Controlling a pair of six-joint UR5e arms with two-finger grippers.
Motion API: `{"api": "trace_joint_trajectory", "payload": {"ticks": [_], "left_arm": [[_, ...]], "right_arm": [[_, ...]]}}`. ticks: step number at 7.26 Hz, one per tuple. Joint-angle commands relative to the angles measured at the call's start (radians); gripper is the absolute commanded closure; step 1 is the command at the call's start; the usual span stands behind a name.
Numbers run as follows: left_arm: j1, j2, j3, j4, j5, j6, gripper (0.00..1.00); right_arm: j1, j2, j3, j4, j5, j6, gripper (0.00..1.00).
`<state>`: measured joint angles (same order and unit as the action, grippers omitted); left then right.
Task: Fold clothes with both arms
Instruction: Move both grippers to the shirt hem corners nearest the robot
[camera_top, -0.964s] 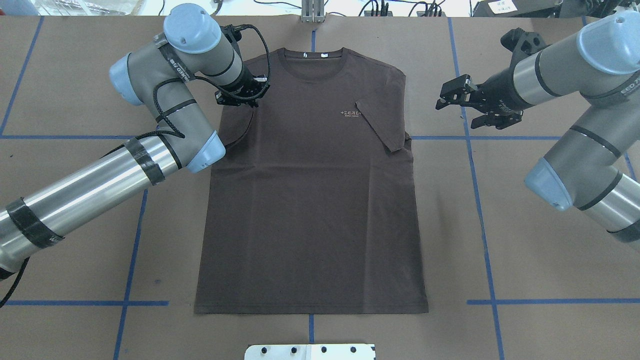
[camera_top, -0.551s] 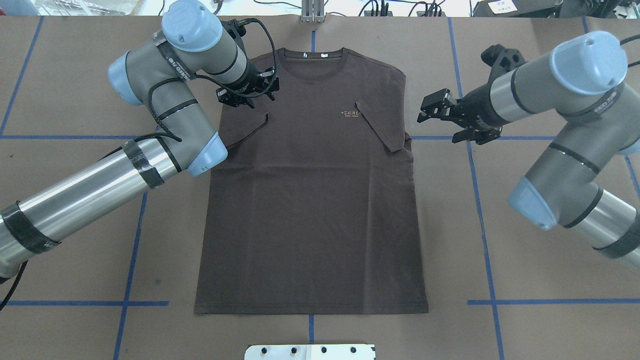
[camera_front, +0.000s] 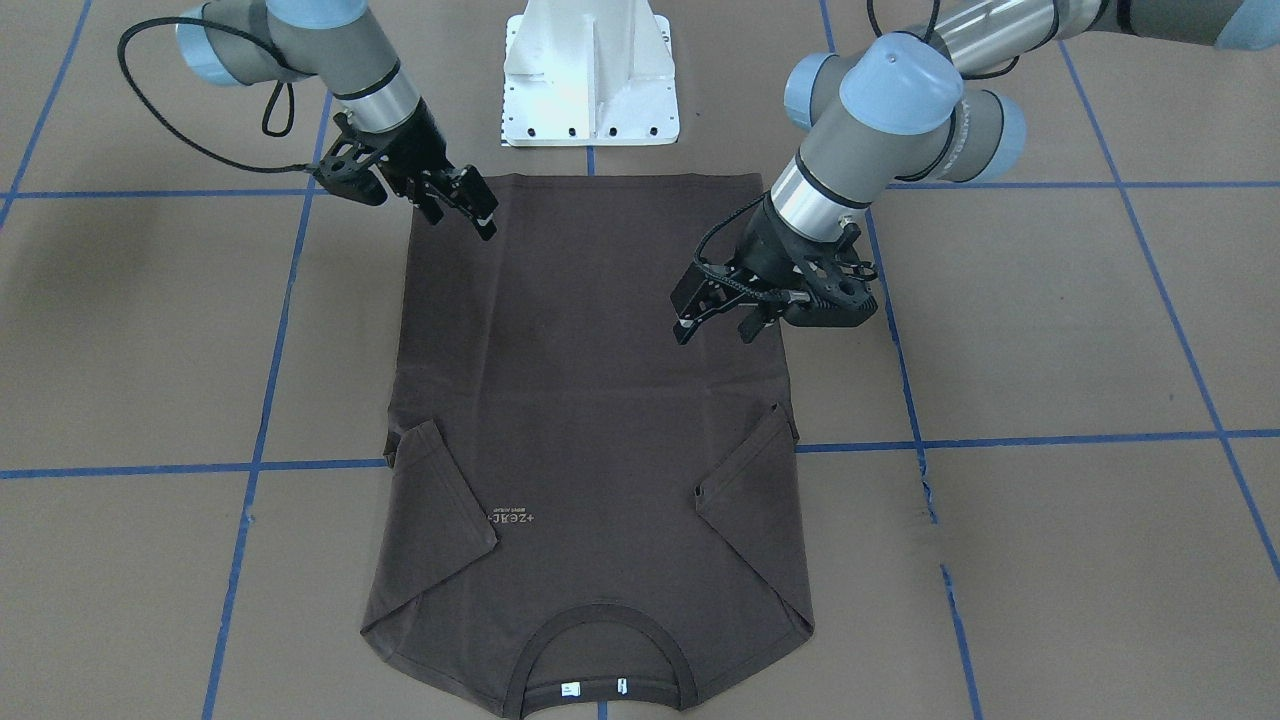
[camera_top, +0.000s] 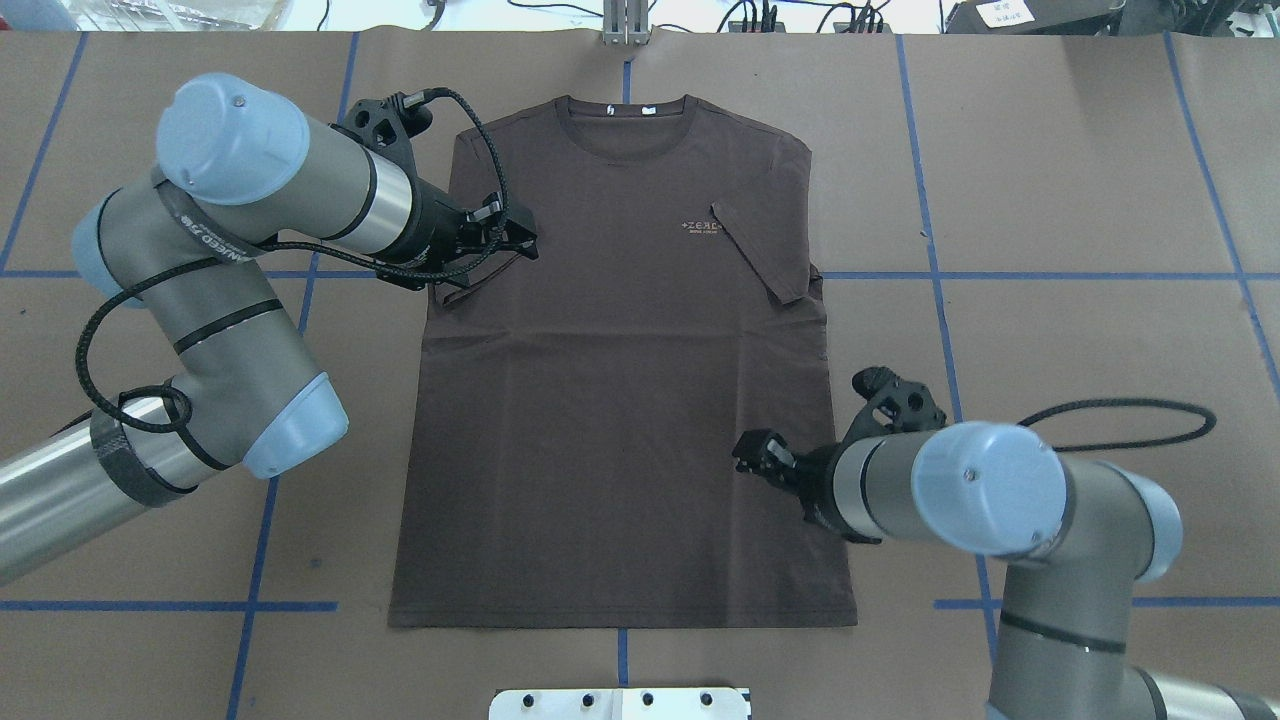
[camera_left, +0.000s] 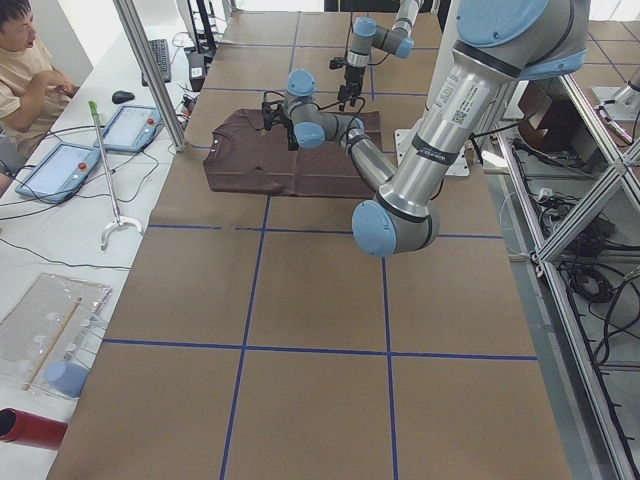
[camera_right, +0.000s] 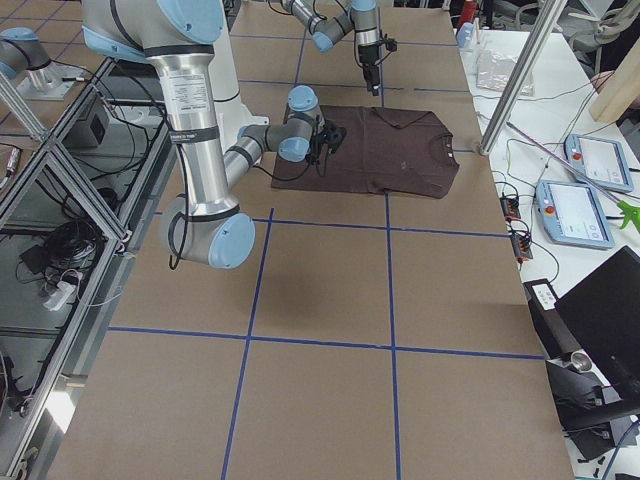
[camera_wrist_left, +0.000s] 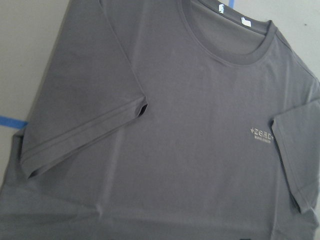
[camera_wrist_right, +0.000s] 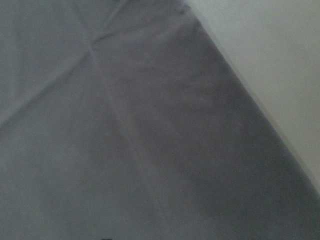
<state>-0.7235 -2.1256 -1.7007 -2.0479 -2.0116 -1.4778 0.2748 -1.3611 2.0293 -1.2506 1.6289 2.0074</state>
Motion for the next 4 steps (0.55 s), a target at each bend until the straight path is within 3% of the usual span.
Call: {"api": "trace_joint_trajectory", "payload": {"ticks": [1, 4], "left_arm": [[0.001, 0.015, -0.013, 0.0, 0.002, -0.002, 0.12], [0.003, 0.015, -0.011, 0.0, 0.002, -0.004, 0.12]], "right_arm": [[-0.182, -0.07, 0.051, -0.116, -0.165, 0.202, 0.15], [-0.207, -0.148, 0.083, -0.13, -0.176, 0.212, 0.23]]}}
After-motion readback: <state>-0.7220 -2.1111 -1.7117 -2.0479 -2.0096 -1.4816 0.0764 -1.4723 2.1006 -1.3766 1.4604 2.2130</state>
